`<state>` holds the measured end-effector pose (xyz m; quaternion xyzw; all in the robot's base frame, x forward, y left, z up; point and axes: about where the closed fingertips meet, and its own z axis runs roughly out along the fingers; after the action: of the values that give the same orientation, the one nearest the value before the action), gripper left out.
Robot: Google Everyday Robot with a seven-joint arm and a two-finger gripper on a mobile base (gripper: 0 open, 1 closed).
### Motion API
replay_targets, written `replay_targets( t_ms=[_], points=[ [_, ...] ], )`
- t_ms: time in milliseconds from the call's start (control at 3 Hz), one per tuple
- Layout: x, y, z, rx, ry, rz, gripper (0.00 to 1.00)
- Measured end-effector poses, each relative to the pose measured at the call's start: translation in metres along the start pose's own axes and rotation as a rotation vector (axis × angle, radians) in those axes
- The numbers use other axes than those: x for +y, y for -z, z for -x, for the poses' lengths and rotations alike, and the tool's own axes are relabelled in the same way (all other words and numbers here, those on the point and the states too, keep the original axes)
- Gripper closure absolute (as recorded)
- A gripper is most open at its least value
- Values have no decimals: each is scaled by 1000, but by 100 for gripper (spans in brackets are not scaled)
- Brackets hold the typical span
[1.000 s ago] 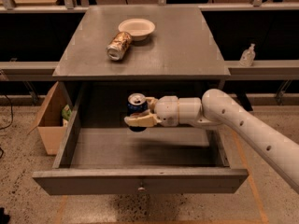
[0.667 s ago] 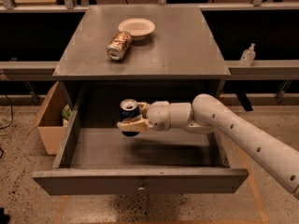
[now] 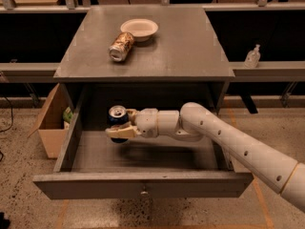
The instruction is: Place pepsi can into top drawer
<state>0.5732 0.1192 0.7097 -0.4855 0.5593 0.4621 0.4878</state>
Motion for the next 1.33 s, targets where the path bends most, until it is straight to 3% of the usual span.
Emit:
replay_targets(
  t_ms=[667, 1333],
  points=[
    [5, -19, -18, 30, 25, -8, 100],
    [4, -12, -43, 133, 55, -35, 58]
  ],
)
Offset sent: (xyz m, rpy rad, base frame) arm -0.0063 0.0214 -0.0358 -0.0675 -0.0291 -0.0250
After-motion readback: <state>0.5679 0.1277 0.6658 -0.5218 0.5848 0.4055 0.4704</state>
